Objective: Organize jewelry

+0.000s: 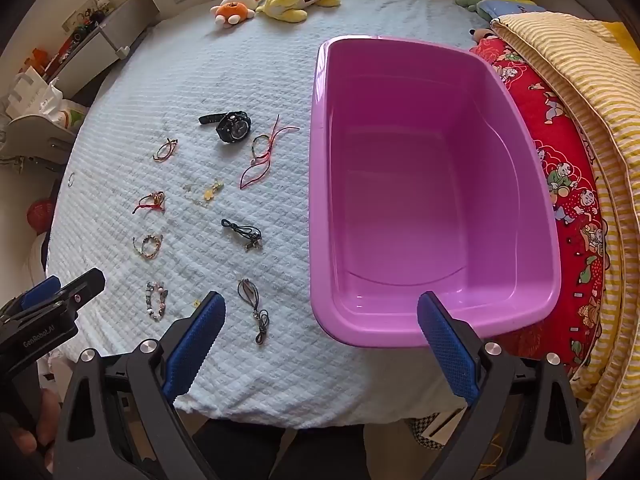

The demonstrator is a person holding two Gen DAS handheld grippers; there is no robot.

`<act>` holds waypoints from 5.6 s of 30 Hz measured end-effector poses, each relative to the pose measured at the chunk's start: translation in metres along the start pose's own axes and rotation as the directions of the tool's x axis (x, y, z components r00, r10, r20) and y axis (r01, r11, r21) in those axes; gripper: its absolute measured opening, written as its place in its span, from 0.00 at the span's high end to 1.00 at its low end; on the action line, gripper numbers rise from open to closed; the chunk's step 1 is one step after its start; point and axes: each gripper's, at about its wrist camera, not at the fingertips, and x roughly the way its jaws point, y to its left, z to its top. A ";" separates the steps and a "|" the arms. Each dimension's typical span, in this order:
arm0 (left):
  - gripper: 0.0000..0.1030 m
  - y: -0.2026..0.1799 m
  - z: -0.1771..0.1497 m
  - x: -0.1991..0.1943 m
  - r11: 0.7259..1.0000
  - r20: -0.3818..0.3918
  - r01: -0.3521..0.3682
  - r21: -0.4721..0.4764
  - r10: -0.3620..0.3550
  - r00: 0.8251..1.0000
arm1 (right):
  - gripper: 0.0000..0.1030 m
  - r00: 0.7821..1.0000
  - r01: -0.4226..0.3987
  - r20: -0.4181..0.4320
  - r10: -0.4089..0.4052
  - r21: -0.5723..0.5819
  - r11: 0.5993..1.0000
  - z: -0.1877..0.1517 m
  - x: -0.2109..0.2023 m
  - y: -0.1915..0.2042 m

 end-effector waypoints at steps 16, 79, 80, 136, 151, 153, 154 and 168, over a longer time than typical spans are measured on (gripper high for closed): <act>0.06 0.007 -0.001 -0.001 1.000 0.002 -0.002 -0.011 0.002 1.000 | 0.10 1.000 -0.004 -0.004 0.004 0.002 1.000 -0.002 0.001 0.000; 0.06 0.008 0.004 -0.008 1.000 0.030 -0.002 -0.009 0.002 1.000 | 0.10 1.000 -0.013 -0.004 0.013 0.003 1.000 -0.002 0.005 0.006; 0.06 0.008 0.004 -0.008 1.000 0.030 -0.002 -0.009 0.002 1.000 | 0.10 1.000 -0.013 -0.003 0.013 0.002 1.000 -0.002 0.006 0.007; 0.06 0.130 -0.106 0.103 0.997 0.101 -0.066 0.040 0.061 0.993 | 0.10 0.992 -0.043 0.117 0.041 0.016 0.999 -0.130 0.101 0.086; 0.06 0.129 -0.126 0.202 0.996 0.224 -0.084 0.000 0.082 0.971 | 0.11 0.966 0.027 0.259 -0.016 -0.037 0.999 -0.140 0.208 0.082; 0.06 0.129 -0.127 0.208 0.997 0.233 -0.082 -0.003 0.081 0.969 | 0.11 0.963 0.040 0.269 -0.027 -0.044 0.998 -0.141 0.216 0.083; 0.06 0.129 -0.127 0.210 0.997 0.237 -0.083 -0.005 0.082 0.968 | 0.11 0.963 0.048 0.268 -0.034 -0.046 0.998 -0.142 0.220 0.084; 0.05 0.129 -0.113 0.229 0.996 0.263 -0.079 -0.033 0.085 0.961 | 0.11 0.962 0.021 0.273 -0.006 -0.052 0.998 -0.141 0.238 0.084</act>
